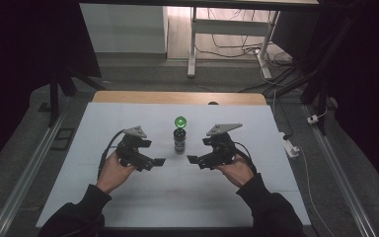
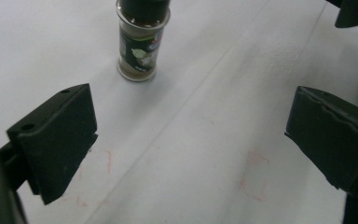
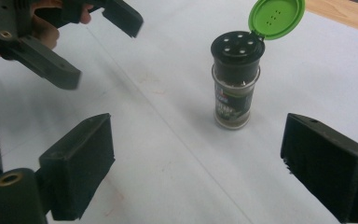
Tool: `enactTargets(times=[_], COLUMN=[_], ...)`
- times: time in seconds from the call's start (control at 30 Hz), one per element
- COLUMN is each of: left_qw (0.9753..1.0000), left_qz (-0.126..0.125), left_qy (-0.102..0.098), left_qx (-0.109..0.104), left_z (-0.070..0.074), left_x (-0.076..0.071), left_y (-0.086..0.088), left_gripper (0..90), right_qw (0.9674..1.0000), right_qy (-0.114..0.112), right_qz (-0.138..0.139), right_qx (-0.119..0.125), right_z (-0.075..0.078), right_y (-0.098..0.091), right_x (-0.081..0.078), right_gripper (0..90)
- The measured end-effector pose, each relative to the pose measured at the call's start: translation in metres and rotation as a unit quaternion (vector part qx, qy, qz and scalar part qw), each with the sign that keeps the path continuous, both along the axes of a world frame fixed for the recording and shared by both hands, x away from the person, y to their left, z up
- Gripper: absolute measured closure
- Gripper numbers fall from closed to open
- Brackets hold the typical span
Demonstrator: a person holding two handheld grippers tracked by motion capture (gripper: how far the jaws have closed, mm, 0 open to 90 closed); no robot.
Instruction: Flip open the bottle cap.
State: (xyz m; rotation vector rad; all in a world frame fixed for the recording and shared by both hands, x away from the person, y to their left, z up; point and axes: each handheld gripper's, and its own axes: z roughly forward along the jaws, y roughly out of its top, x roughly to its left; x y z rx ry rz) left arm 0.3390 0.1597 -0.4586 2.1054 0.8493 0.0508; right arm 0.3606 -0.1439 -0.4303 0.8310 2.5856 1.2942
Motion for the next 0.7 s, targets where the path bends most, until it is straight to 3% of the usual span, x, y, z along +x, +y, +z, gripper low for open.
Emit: enactTargets(times=[0.27, 0.7], left_qw=[0.9998, 0.9977], left_qz=[0.012, 0.055], left_qy=[-0.007, -0.019], left_qx=[-0.01, -0.034], left_z=[0.0, -0.001], left_x=[-0.028, -0.068], left_y=[0.016, 0.057], left_gripper=[0.0, 0.0], right_qw=[0.9999, 0.9988], right_qy=[-0.009, -0.019], right_qz=[-0.002, -0.045], right_qx=[-0.006, -0.006], right_z=[-0.001, -0.005], right_y=[-0.017, -0.062], right_x=[-0.016, -0.038], right_gripper=[1.0, 0.0])
